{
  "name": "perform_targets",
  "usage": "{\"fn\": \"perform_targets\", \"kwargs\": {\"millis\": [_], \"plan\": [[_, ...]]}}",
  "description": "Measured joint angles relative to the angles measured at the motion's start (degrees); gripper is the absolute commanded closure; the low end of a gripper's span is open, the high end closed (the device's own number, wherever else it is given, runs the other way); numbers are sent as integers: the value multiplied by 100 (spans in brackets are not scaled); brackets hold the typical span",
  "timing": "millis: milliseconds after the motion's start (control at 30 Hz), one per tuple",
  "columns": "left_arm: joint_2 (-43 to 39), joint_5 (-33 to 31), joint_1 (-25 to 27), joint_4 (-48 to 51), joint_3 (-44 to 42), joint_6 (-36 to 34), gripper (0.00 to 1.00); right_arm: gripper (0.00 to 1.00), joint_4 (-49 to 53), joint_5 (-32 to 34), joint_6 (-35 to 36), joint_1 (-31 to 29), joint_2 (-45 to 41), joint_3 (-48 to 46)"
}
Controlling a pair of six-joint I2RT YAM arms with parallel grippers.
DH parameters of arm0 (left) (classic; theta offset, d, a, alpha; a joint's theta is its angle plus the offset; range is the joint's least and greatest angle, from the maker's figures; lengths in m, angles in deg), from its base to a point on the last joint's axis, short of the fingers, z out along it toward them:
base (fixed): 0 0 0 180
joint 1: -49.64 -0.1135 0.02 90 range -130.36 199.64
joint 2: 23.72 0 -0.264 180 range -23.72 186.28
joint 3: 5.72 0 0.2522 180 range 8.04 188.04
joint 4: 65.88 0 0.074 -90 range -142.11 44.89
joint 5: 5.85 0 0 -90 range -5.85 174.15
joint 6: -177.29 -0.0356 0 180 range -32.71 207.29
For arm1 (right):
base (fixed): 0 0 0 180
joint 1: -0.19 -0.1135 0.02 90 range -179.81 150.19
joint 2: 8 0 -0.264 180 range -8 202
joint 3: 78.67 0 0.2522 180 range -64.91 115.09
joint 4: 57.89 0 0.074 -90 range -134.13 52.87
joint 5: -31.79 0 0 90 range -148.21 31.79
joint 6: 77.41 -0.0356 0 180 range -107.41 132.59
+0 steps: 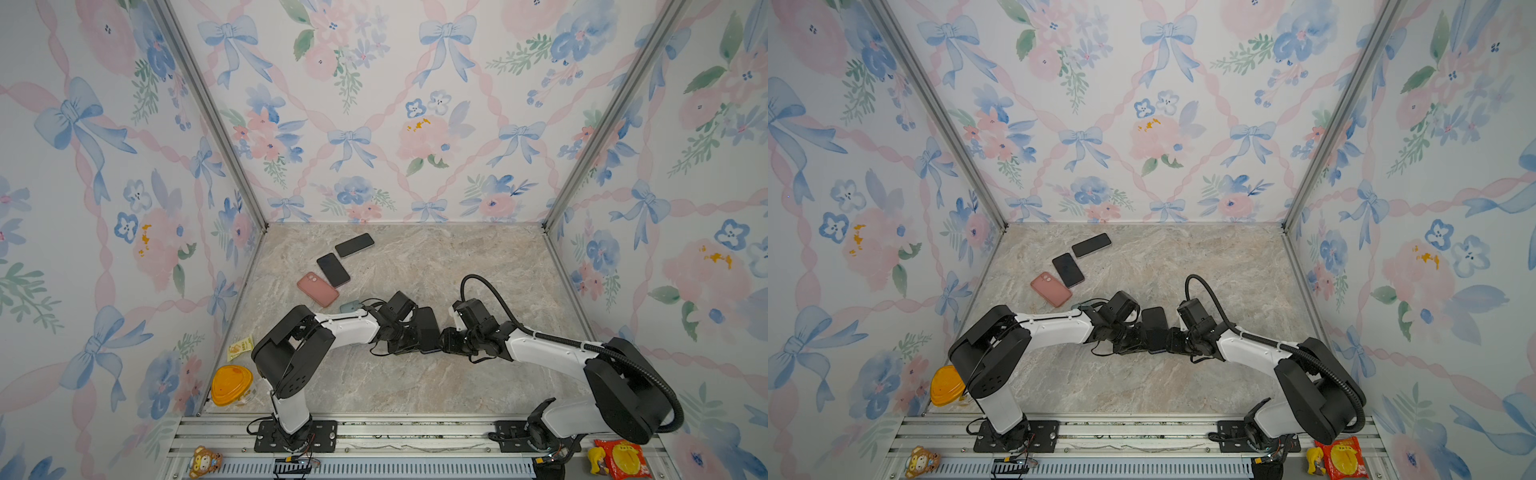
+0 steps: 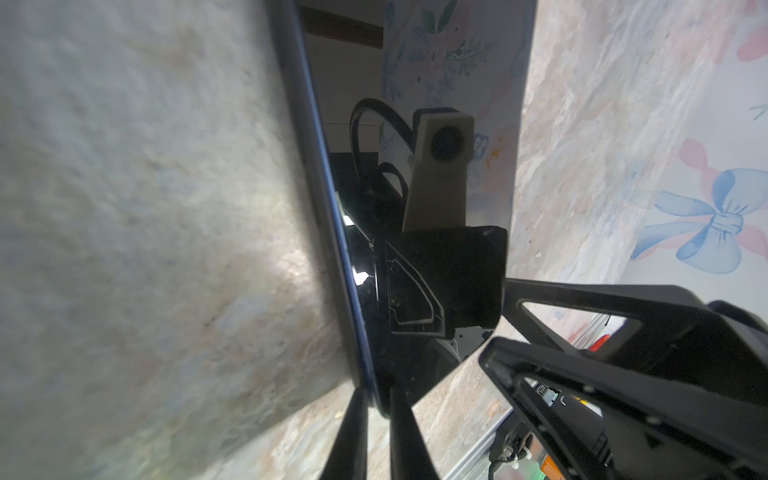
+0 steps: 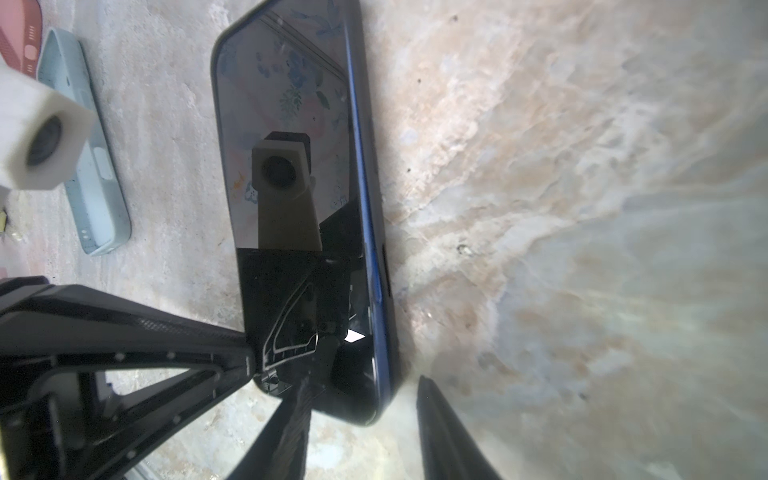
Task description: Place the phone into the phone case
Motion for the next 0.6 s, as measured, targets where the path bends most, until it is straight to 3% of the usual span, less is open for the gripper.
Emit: {"fn": "perform_targets", "kwargs": {"millis": [600], "plan": [[151,251,-107,-87,24,-155,94,58,-323,-273,-2,17,232,-11]]}}
